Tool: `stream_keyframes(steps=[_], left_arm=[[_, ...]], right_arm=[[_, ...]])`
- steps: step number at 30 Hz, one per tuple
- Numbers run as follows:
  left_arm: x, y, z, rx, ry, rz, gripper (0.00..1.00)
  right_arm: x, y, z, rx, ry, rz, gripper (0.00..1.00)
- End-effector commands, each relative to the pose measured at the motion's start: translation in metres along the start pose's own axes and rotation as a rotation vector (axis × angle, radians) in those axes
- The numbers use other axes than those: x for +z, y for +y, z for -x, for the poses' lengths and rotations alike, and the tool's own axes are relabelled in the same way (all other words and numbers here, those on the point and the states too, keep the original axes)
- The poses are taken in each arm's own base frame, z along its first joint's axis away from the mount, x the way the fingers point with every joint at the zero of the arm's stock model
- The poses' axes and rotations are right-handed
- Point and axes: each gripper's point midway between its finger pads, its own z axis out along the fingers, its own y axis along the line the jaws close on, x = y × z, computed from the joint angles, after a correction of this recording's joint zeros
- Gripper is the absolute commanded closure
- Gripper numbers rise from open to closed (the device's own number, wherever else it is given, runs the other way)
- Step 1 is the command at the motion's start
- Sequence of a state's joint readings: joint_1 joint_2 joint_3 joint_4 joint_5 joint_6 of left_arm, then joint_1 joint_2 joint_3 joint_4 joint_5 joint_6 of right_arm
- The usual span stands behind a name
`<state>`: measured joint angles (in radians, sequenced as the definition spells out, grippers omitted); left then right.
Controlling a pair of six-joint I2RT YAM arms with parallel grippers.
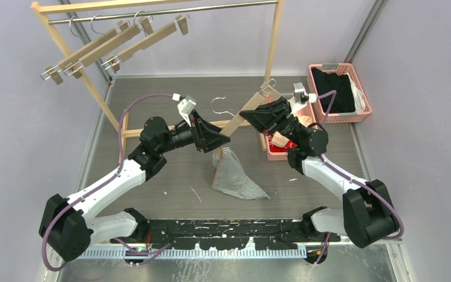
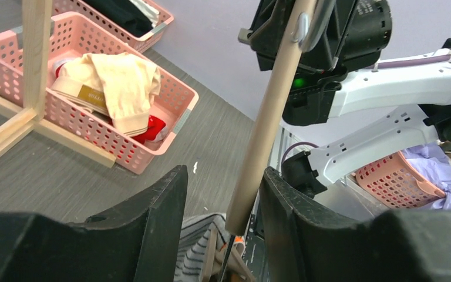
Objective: Remove the underwear clipped to the hanger
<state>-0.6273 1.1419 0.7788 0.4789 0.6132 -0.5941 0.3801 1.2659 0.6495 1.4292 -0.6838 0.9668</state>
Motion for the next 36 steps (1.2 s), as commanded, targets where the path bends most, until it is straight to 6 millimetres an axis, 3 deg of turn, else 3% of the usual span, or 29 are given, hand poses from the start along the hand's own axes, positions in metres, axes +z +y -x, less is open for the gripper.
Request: stream_keyframes(steps=[1,17,30,32,36], left_arm=[[-0.011,-0.005,0.005,0.088,-0.013,0.018,0.5],[-0.036,-0.024,-0.014,0.131,0.024,-0.034,0.51],[-0.033,-0.015,-0.028,0.097,0.051,-0.033,0.52],[-0.032,-0.014,-0.029,0.093,0.057,-0.033,0.61],[-0.029,-0.014,-0.027,0.095,0.059,-0.041,0.98]], right_arm=[[0.002,0.026,0.021,-0.088,-0.056,0.056,0.99],[-0.001,0.02,0.02,-0.093,-0.074,0.024,0.99],[-0.001,0.021,0.022,-0.092,-0.081,0.023,0.99],[-0.001,0.022,0.023,-0.094,-0.08,0.027,0.99],[-0.002,0.02,0.02,-0.091,-0.07,0.016,0.99]])
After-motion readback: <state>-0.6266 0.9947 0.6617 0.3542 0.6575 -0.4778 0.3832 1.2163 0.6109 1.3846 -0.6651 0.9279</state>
